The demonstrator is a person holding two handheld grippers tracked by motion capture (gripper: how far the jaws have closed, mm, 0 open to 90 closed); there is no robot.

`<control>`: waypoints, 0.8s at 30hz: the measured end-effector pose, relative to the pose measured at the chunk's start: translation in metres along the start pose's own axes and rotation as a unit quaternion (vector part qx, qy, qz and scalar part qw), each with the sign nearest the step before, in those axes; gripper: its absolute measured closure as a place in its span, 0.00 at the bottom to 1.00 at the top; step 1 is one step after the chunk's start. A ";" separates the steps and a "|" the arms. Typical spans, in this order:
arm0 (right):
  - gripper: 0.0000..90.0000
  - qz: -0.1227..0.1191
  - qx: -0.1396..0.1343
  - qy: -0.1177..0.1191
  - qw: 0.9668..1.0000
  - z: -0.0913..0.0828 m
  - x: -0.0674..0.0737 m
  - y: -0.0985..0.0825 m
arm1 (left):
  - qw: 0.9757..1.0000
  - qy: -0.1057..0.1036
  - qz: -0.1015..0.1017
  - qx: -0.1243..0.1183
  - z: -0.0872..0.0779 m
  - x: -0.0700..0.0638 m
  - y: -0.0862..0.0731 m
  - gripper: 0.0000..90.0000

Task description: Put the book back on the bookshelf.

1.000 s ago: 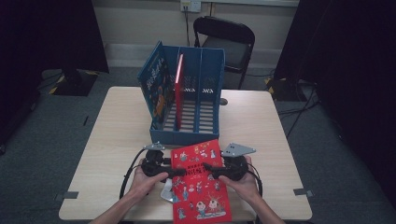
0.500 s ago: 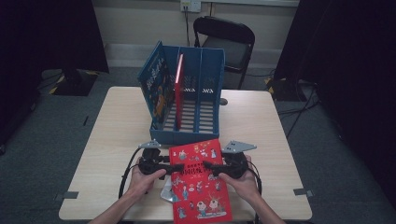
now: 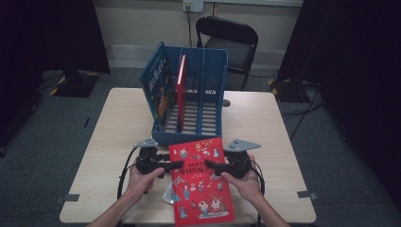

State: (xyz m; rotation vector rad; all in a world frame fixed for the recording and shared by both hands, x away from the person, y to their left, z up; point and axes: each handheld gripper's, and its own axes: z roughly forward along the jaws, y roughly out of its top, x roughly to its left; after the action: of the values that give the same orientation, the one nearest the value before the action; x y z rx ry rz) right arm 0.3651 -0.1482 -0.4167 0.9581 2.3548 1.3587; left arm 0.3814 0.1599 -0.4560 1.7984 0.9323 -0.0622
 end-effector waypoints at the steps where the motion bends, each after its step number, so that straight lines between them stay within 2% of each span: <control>1: 0.41 0.001 -0.001 0.001 1.000 0.000 0.000 0.000 | 1.000 0.000 0.002 -0.002 -0.001 -0.001 0.001 0.43; 3: 0.41 0.005 -0.005 0.003 1.000 -0.002 -0.001 0.001 | 1.000 0.000 0.004 -0.011 -0.004 -0.004 0.004 0.44; 4: 0.41 0.009 -0.007 0.004 1.000 -0.003 -0.001 0.001 | 1.000 -0.002 -0.002 -0.018 -0.006 -0.006 0.006 0.45; 7: 0.41 0.018 -0.015 0.005 1.000 -0.006 -0.002 0.004 | 1.000 0.002 0.012 -0.026 -0.012 -0.010 0.012 0.45; 11: 0.41 0.016 -0.023 0.002 1.000 -0.008 -0.001 0.009 | 0.999 0.003 0.013 -0.038 -0.018 -0.012 0.017 0.48; 15: 0.41 0.012 -0.024 -0.004 1.000 -0.008 0.000 0.014 | 0.999 0.016 0.015 -0.043 -0.017 -0.013 0.021 0.50; 17: 0.41 0.014 -0.026 -0.008 1.000 -0.009 -0.002 0.016 | 0.999 0.015 0.016 -0.049 -0.017 -0.014 0.025 0.51; 20: 0.41 0.018 -0.036 -0.010 0.999 -0.013 -0.004 0.017 | 0.998 0.013 0.029 -0.055 -0.019 -0.017 0.033 0.54; 22: 0.41 0.020 -0.041 -0.012 0.999 -0.015 -0.005 0.018 | 0.998 0.020 0.038 -0.054 -0.019 -0.020 0.038 0.55; 24: 0.41 0.020 -0.045 -0.017 0.999 -0.017 -0.006 0.020 | 0.997 0.022 0.033 -0.059 -0.018 -0.022 0.043 0.55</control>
State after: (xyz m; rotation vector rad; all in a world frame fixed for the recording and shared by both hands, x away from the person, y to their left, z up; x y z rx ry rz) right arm 0.3688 -0.1563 -0.3913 1.0002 2.2396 1.4393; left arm 0.3861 0.1565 -0.4053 1.7249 0.8891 0.0724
